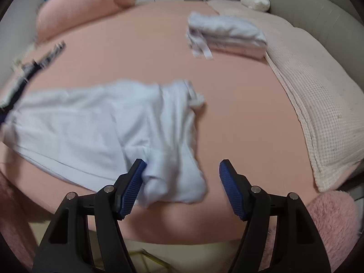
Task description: Fold clothes
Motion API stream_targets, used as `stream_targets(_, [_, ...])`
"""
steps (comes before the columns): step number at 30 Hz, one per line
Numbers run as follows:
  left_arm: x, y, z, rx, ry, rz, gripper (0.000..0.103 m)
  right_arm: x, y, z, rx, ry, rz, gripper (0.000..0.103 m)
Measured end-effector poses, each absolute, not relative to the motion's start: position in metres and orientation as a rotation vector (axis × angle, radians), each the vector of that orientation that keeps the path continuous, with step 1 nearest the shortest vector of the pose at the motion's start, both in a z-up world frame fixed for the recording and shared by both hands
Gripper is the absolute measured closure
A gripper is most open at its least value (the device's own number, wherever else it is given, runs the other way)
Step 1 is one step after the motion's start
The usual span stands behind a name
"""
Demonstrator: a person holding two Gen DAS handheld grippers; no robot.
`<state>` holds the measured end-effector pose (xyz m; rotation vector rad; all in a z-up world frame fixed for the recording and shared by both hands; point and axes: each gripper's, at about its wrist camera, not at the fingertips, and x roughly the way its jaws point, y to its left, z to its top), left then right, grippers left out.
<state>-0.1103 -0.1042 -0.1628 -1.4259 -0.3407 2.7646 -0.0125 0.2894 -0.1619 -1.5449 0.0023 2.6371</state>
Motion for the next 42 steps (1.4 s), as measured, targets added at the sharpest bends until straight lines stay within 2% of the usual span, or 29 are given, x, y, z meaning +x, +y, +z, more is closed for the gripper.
stream_targets(3, [-0.104, -0.1, -0.161, -1.476, -0.121, 2.905, 0.039, -0.01, 0.301, -0.155, -1.518, 0.072, 2.629, 0.034])
stream_targets(8, [-0.074, -0.055, -0.129, -1.153, -0.088, 2.74, 0.041, 0.006, 0.288, -0.128, -1.364, 0.075, 2.84, 0.034])
stream_targets(11, [-0.068, -0.007, -0.142, -1.152, 0.017, 2.562, 0.041, 0.003, 0.258, -0.13, -1.365, -0.015, 2.964, 0.034])
stream_targets(15, [-0.063, 0.043, -0.168, -1.205, 0.21, 2.401, 0.041, 0.003, 0.226, -0.154, -1.52, -0.169, 2.965, 0.036])
stream_targets(20, [-0.053, 0.069, -0.18, -1.205, 0.32, 2.359, 0.041, 0.008, 0.227, -0.161, -1.56, -0.193, 2.954, 0.036])
stream_targets(22, [-0.054, 0.072, -0.182, -1.187, 0.339, 2.372, 0.049, 0.01, 0.228, -0.163, -1.57, -0.196, 2.951, 0.036])
stream_targets(23, [-0.056, 0.072, -0.182, -1.184, 0.336, 2.381, 0.061, 0.011, 0.228, -0.164, -1.576, -0.198, 2.949, 0.036])
stream_targets(26, [-0.054, 0.066, -0.179, -1.182, 0.295, 2.388, 0.084, 0.011, 0.226, -0.163, -1.562, -0.222, 2.936, 0.036])
stream_targets(30, [-0.046, 0.047, -0.17, -1.187, 0.231, 2.388, 0.098, 0.01, 0.23, -0.166, -1.537, -0.264, 2.86, 0.036])
stream_targets(35, [-0.034, 0.034, -0.159, -1.151, 0.212, 2.358, 0.101, 0.012, 0.244, -0.161, -1.515, -0.151, 2.871, 0.036])
stream_targets(40, [-0.035, 0.033, -0.154, -1.165, 0.149, 2.312, 0.1, 0.015, 0.243, -0.137, -1.336, -0.029, 3.04, 0.034])
stream_targets(42, [-0.045, 0.023, -0.157, -1.219, 0.123, 2.372, 0.1, 0.004, 0.239, -0.137, -1.316, -0.041, 3.048, 0.034])
